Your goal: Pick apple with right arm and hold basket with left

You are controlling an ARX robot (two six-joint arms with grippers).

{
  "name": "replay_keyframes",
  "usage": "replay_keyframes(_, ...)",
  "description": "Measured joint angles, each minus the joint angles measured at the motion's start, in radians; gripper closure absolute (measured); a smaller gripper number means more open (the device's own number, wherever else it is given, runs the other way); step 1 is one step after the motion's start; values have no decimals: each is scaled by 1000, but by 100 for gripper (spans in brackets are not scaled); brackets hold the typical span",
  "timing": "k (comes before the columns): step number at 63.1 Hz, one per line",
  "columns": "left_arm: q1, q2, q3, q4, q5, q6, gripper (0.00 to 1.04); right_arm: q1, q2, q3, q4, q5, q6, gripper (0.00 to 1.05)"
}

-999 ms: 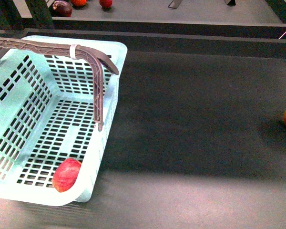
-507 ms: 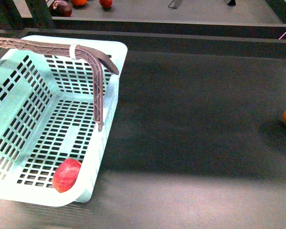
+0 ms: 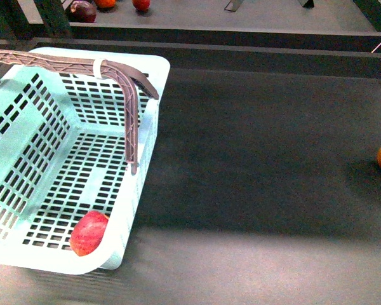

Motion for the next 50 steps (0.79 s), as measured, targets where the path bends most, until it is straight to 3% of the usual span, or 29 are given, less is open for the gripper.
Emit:
replay_keyframes(26,0,-322,0,-306,0,0,101,0,0,0,0,0,0,9)
replay_keyframes(50,0,-446,0,-429,0,0,101,0,0,0,0,0,0,9)
